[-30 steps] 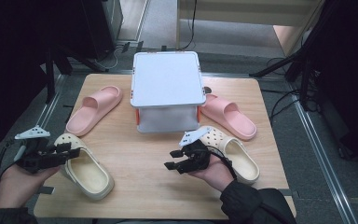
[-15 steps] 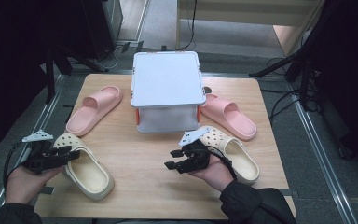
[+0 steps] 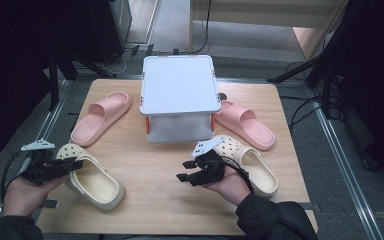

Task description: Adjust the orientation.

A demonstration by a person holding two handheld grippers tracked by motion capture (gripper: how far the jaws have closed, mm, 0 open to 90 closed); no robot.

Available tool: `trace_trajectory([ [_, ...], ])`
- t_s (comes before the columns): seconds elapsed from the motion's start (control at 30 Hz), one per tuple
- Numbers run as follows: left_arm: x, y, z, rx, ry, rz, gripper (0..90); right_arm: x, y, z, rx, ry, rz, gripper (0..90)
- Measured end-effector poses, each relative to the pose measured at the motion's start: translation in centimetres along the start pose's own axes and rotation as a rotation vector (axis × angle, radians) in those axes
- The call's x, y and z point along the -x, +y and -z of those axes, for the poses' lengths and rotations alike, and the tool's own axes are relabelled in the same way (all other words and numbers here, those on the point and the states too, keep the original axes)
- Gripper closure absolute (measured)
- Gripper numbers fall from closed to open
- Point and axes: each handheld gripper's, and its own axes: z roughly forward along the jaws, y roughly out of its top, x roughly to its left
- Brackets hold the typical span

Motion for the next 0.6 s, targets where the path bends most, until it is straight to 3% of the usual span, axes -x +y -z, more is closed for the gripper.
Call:
trace_trajectory([
  [0.17,-0.4,0.5,1.7,0.037,0.045,0.028,75.0,0.0,0.0,0.1,0.002,-0.001,-0.008,50.3],
  [0.33,0.3,1.3,3.0,0.055,-0.046,0.066,77.6,0.0,0.0,0.2,0.013,-0.005,-0.002,50.3],
  [0.43,1.6,2.1,3.1,0.061,-0.108,0.041,78.1,0.0,0.0,0.3,0.014,-0.005,-0.011,50.3],
  [0.6,3.8,3.5,2.6,0.047,-0.15,-0.015,78.0,0.2,0.0,0.7,0.033,-0.014,-0.018,50.3],
])
